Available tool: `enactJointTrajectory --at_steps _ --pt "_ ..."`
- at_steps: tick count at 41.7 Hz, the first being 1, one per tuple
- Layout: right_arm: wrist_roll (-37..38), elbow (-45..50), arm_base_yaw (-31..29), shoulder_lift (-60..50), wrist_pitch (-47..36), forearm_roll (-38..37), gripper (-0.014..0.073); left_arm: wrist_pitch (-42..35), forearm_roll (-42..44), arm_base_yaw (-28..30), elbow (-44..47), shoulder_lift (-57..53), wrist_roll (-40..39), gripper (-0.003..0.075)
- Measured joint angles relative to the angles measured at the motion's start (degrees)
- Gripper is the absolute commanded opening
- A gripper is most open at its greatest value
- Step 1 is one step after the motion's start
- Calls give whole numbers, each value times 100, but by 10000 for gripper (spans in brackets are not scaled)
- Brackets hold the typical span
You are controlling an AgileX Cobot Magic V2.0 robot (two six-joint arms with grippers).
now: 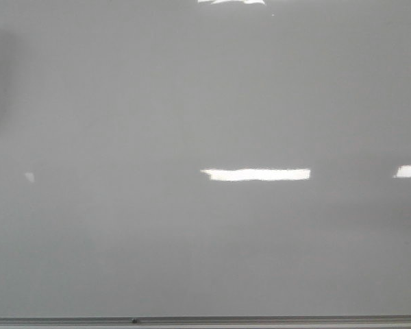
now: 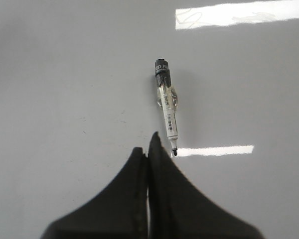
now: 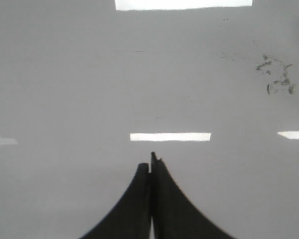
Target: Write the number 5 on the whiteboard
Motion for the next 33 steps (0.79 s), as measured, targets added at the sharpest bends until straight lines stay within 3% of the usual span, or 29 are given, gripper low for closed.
enactJointTrajectory --at_steps 12,24,33 --pt "0 0 0 0 -38 0 -62 0 0 0 0 0 0 -20" --pt "0 -38 0 0 -769 0 -62 -241 0 0 -14 0 0 -20" --pt "0 -1264 0 0 199 0 -62 368 0 0 -1045 0 0 -20"
